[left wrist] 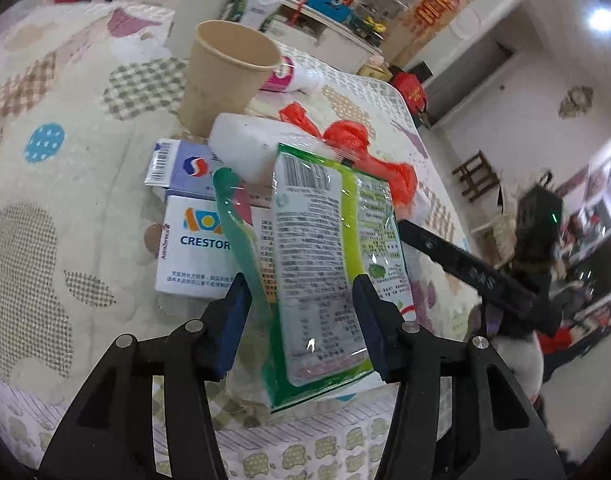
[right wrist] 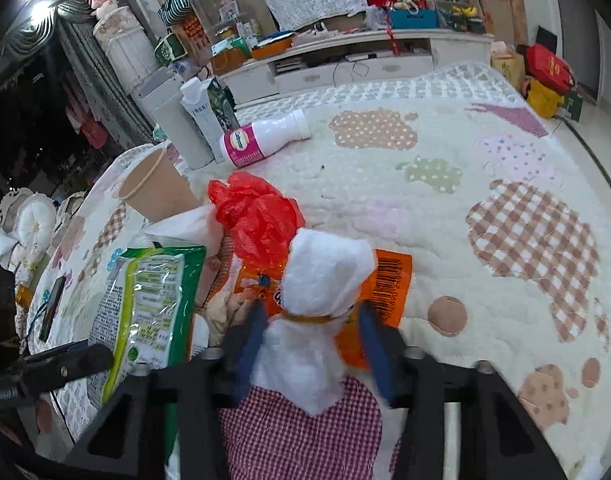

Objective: Collect trash
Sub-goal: 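Grasp the white tissue bundle with the right tool while the left tool holds the package, then carry the package and tissue bundle with both tools over the black bin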

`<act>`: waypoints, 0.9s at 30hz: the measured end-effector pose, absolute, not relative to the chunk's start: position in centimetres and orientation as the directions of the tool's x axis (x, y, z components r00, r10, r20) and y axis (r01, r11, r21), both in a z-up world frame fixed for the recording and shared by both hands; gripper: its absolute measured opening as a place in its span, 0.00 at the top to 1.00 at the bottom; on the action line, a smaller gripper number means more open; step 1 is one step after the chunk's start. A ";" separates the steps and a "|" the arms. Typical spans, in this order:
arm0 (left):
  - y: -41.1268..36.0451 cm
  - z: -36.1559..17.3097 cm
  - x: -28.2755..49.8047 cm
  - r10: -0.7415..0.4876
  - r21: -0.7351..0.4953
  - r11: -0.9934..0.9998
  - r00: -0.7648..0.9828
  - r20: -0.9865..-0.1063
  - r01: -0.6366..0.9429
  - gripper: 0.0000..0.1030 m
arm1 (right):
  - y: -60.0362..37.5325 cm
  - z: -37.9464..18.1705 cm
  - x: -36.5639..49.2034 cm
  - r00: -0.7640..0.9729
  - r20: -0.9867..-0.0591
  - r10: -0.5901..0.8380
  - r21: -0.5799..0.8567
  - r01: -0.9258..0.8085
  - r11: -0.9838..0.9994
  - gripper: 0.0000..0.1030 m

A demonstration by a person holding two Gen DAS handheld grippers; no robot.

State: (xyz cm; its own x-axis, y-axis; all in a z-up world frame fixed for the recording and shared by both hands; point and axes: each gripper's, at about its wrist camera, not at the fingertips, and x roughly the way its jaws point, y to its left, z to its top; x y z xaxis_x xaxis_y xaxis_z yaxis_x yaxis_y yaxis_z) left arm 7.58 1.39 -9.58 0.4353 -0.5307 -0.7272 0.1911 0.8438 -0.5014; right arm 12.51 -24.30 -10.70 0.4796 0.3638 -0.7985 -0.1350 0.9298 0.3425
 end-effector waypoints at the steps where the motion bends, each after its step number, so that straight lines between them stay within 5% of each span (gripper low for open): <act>1: 1.2 -9.6 7.5 -0.533 -0.495 0.844 0.428 -0.729 0.207 0.64 | -24.4 -10.9 12.6 0.473 -0.798 0.375 0.354 -0.137 0.925 0.68; 2: 0.9 -9.7 7.6 -0.537 -0.492 0.842 0.414 -0.735 0.221 0.86 | -24.4 -11.0 12.5 0.474 -0.794 0.382 0.361 -0.140 0.922 0.69; 3: 0.8 -9.8 7.6 -0.539 -0.488 0.842 0.400 -0.741 0.230 0.91 | -24.6 -10.8 12.3 0.483 -0.786 0.386 0.363 -0.144 0.920 0.71; 21: -1.7 -3.8 3.8 -0.594 -0.460 0.803 0.433 -0.679 0.379 0.97 | -28.7 -5.4 4.9 0.576 -0.725 0.378 0.351 -0.163 0.922 0.72; 27: -5.7 -3.3 3.2 -0.558 -0.374 0.814 0.417 -0.717 0.445 0.97 | -30.2 -4.9 3.5 0.593 -0.722 0.357 0.340 -0.146 0.929 0.72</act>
State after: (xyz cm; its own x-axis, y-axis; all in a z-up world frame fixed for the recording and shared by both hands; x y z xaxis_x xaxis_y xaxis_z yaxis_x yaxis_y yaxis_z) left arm 3.19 -5.73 -3.30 0.4174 -0.5578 -0.7173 0.4449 0.8138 -0.3739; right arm 3.54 -30.22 -4.94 0.5934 0.3569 -0.7215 -0.1459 0.9292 0.3396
